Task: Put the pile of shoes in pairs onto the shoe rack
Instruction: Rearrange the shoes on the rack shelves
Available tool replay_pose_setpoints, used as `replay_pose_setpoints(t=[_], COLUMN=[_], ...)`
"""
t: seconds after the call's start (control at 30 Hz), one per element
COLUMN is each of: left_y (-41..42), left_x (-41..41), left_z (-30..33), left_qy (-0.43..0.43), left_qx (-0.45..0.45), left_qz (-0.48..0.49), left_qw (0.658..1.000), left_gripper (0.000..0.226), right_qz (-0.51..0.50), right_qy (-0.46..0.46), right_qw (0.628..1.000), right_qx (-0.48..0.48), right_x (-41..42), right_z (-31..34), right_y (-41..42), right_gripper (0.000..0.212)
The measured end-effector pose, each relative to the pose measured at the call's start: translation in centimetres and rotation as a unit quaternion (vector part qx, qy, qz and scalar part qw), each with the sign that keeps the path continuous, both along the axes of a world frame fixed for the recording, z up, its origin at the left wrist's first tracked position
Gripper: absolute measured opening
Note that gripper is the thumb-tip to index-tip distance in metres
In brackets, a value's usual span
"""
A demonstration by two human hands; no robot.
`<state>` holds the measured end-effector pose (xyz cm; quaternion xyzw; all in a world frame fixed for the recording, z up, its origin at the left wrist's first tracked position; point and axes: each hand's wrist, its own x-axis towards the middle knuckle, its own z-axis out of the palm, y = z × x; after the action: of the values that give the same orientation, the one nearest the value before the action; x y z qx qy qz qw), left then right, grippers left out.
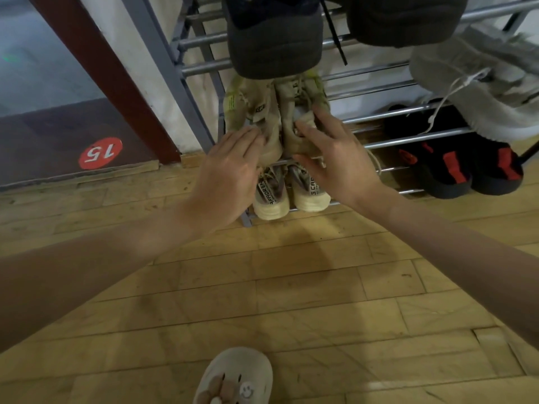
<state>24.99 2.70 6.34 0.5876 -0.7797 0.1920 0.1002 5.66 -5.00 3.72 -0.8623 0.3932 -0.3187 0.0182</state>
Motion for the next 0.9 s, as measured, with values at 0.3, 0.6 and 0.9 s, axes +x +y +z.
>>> replay_pose_setpoints(t=[0.3,0.6,0.9], left_y=[3.8,3.3,1.9], left_x=[1.5,0.2,-3.7], left_z=[-4.0,0.4,9.2], left_qy=[0.041,0.102,0.177], left_qx=[-0.001,-0.063,-0.203], left_qz=[-0.103,-0.170,-0.202], left_qw=[0.994,0.978,0.942], left_gripper=[0.032,0.035,0.022], right_qz=[-0.008,0.012,0.011], right_qy=[-0.015,-0.084,-0.185], right_qw=[0.994,0.992,0.961], right_qx=[-0.110,-0.091,-0.206], right_x=[-5.5,-4.5,-3.0], right_z=[-4.9,-1.9,6.1], right_y=[3.7,4.3,2.5], right_gripper=[0.037,0.036,0.030])
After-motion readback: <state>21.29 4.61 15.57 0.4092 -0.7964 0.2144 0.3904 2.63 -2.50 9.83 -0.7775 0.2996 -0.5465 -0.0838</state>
